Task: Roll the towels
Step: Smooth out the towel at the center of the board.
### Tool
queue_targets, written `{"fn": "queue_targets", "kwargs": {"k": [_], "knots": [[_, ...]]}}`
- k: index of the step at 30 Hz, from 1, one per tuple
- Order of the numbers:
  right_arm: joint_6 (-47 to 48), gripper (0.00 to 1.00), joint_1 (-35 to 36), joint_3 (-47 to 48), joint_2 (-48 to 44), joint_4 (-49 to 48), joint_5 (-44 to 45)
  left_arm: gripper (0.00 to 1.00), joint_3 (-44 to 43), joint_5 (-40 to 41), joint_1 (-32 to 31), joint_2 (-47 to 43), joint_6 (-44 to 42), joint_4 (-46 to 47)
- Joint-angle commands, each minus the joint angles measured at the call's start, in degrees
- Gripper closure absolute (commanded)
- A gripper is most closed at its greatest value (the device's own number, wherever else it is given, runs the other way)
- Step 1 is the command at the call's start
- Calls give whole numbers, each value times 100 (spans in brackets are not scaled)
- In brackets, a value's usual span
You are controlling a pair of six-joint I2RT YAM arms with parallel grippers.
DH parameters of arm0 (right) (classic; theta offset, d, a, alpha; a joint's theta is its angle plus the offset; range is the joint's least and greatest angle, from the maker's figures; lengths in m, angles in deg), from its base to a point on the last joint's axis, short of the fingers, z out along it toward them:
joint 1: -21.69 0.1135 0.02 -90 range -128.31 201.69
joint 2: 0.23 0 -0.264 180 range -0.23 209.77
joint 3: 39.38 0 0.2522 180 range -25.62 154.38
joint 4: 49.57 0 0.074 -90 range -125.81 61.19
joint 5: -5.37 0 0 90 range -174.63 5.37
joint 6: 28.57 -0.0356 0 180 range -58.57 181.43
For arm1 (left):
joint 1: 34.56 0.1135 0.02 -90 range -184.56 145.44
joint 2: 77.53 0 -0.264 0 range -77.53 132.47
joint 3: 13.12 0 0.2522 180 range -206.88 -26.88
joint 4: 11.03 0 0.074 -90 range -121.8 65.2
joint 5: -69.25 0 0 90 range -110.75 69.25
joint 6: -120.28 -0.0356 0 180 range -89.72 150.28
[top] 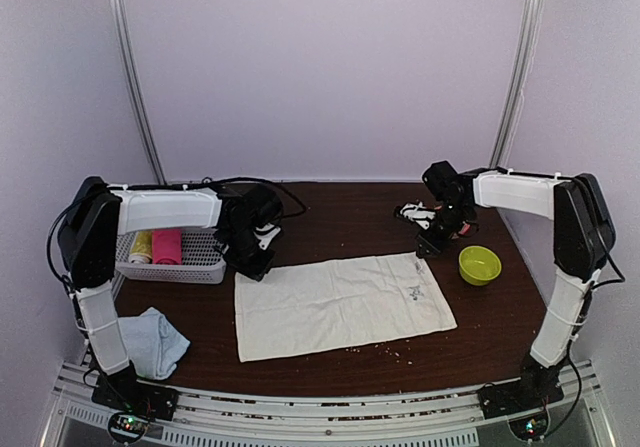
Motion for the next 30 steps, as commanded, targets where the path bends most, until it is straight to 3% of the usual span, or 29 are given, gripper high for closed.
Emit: {"fn": "queue_targets", "kwargs": {"k": [1,15,26,30], "knots": [[-499,71,15,62,268,-569,119,100,-237,360,26,259,171,342],[-859,70,-86,-468,692,-1189,796,100,-617,526,94,962,-26,509],[-952,70,-281,-1110,379,-1078,1252,100,-1400,729,194,1398,-494,568],[-943,70,-302,-1064,-50,-812,1005,98,-1459,611,146,1168,-593,582]]}}
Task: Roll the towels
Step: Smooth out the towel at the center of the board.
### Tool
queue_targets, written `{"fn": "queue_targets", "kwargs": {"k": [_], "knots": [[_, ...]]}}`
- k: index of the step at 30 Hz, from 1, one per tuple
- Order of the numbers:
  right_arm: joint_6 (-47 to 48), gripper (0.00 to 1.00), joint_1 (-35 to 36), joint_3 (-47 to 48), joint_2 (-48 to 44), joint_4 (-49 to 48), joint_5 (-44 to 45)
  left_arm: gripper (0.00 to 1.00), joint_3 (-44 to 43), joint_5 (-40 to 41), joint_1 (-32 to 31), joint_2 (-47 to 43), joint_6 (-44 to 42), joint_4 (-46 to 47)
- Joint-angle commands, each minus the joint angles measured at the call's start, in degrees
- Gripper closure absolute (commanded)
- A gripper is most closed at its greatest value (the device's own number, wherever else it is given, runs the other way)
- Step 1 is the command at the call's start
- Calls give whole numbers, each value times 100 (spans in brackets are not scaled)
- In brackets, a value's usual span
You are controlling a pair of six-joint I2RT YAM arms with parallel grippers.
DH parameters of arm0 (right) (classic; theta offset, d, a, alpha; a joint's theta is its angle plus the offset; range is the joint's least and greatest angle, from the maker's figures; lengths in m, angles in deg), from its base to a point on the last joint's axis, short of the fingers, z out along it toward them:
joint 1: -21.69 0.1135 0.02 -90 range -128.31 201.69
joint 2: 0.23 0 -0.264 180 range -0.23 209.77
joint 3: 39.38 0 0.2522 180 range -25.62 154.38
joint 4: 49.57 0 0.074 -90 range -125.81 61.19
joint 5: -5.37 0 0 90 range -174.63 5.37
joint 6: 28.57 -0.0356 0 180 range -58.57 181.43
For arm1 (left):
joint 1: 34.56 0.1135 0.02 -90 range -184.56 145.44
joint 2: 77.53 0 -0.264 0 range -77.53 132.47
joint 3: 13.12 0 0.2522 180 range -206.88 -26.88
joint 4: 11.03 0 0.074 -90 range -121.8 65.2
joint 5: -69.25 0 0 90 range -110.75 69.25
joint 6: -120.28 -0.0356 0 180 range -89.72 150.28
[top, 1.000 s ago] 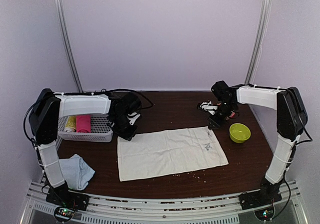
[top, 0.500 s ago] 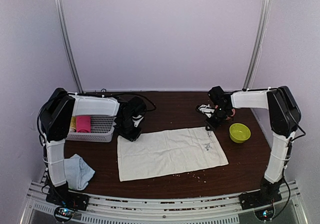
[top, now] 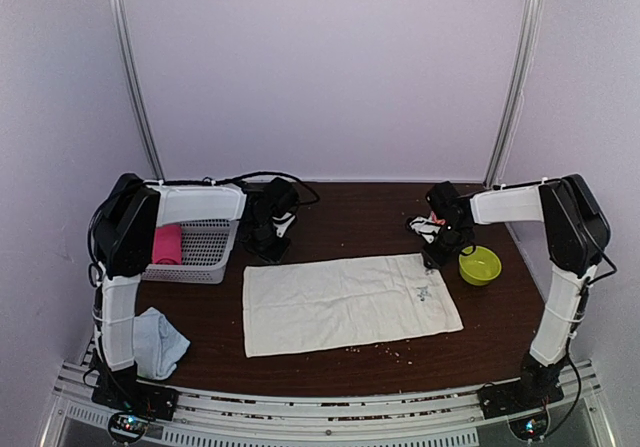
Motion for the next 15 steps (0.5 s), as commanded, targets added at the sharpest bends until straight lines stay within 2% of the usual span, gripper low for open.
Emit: {"fn": "queue_targets", "kwargs": {"k": [1,5,9,11,15], "knots": [[-48,68,-84,-99,-539,623,-54,95,-65,-94,-68,-344,-308,233],[162,62,-78,93,-1127,1151,-1165,88,404,-354,-353,-898,-427,261],[666,62,-61,-23,-1546,1627,-1816,90,1142,-659,-679,-1497,-245,234],[1058,63,-48,-337,-1796,1798,-1836,100,1509,-874,-842,-1774,-217,205],[1658,68,-28,-1126,-2184,2050,-1395,100,2316,-1388,-1042,-2223,61,180]]}}
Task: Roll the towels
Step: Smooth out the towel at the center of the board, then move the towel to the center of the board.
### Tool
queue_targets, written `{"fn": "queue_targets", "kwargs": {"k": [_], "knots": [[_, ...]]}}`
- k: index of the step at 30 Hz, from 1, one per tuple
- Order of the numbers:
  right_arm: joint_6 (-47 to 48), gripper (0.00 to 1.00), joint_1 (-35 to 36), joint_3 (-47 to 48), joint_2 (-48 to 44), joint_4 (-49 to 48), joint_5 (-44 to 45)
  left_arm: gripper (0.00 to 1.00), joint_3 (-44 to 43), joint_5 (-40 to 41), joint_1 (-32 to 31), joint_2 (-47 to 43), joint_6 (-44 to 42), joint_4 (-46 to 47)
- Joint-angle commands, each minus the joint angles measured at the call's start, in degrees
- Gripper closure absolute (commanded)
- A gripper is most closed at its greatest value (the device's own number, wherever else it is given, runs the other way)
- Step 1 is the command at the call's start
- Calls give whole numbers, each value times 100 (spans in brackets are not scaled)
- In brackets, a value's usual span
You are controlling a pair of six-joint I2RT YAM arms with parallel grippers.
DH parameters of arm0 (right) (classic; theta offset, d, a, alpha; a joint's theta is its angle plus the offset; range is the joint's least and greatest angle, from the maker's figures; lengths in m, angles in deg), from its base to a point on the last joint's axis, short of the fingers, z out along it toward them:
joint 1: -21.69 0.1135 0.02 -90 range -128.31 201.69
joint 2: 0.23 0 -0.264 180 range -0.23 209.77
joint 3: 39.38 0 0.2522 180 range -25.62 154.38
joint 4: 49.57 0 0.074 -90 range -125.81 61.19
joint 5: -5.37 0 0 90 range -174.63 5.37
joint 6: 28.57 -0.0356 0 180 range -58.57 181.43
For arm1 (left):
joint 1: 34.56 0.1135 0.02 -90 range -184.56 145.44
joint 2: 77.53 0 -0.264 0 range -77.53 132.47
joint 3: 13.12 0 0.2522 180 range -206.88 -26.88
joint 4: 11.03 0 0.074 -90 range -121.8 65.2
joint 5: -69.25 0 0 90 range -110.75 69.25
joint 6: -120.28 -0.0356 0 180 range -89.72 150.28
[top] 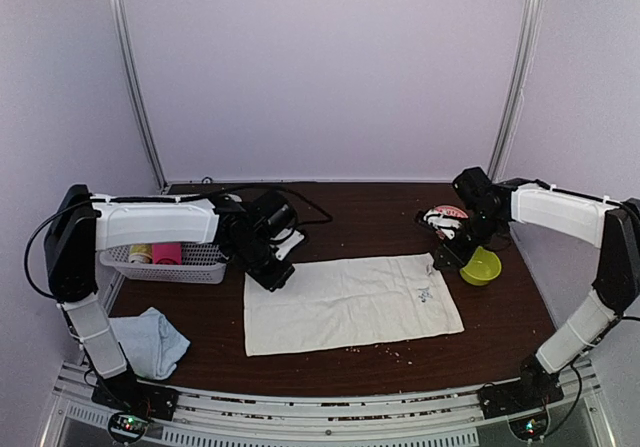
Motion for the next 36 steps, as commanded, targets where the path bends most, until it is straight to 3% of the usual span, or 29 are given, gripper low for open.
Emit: {"fn": "queue_targets", "kwargs": {"k": [1,6,16,36], "knots": [[926,70,43,-879,-310,735,182,100,811,-716,-145,-407,300,-57],[1288,73,213,-1738,-705,464,666,100,1456,-891,-223,-544,426,-40],[1324,75,466,-2316,-521,-41,1197,100,2087,-834,-260,-363,713,95],[1428,76,1900,-2560,-1051,814,1690,100,2920,-1125,-262,-713,1221,-45]]}}
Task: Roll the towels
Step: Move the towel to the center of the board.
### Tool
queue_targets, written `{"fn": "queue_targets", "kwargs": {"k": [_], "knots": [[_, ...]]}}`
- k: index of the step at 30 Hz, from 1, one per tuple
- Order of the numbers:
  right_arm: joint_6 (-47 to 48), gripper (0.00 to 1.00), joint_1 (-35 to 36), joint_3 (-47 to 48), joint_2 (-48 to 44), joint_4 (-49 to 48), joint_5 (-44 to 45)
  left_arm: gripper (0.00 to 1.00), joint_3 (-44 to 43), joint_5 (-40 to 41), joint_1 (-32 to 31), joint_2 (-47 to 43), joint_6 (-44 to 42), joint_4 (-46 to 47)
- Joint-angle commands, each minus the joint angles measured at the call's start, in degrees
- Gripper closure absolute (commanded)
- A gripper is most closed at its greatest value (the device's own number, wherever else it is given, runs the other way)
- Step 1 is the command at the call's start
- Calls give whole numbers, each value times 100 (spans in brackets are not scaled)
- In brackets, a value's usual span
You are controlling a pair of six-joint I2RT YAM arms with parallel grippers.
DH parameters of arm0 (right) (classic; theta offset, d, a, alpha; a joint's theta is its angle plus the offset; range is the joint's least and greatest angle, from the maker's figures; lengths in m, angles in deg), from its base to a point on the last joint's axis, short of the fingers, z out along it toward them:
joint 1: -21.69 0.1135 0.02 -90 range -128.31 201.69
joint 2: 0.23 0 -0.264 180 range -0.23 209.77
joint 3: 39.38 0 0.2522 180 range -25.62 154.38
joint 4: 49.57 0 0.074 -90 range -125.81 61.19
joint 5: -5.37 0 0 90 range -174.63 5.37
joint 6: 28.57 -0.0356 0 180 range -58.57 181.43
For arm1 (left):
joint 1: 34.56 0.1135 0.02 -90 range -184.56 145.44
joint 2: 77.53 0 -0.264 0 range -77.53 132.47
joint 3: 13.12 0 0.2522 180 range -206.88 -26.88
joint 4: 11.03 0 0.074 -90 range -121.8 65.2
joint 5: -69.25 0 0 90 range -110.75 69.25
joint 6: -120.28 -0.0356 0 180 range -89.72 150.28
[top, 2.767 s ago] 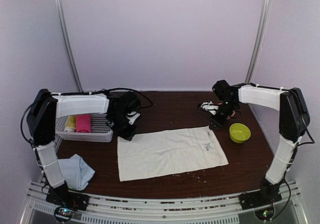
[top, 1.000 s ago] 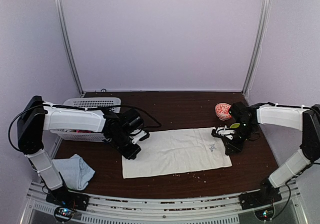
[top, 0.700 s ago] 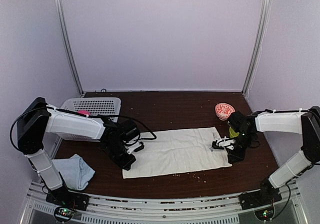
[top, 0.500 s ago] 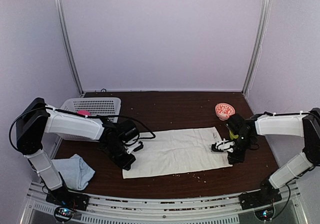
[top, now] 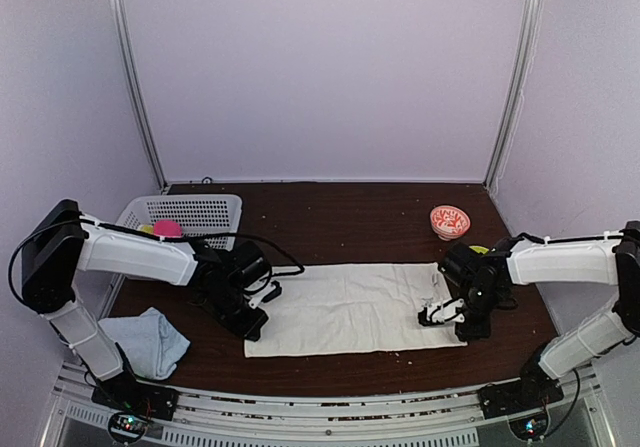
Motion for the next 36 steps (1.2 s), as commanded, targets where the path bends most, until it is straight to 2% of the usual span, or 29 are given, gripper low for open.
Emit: {"fn": "queue_targets", "kwargs": {"k": [1,8,12,15,16,19,23,25,29,32,36], "knots": [[75,76,268,-32,-91,401,112,100,456,-221,-32,100,138,-664],[-13,75,356,270,-308,814,55,100,39,-410,-41,-280,-110,-1519],[152,67,350,820,-624,1403,-350,100,-743,-154,-29,-325,-288,-1957],[104,66,164,1143,-514,1481,-786,99,-1305,42,89,-222,-421,-2127],[57,66,66,1223,-475,1402,-934,94,-1440,146,142,-193,-440,-2143],[-305,66,-368,1455,-245,847,-1155,65,-1730,753,410,-155,-376,-1946],[-748,66,-874,2086,530,343,-1201,43,-1866,1390,865,-59,-121,-1317],[-948,65,-1132,2349,891,129,-1256,39,-1783,1573,961,9,16,-883],[-1388,60,-1428,2496,1360,-560,-1162,39,-1707,1724,1022,347,340,-423],[-1638,55,-1492,2556,1599,-880,-1010,39,-1586,1830,1020,469,505,-113],[-1912,53,-1507,2680,1859,-1138,-864,39,-1503,2061,1110,655,650,34]]}}
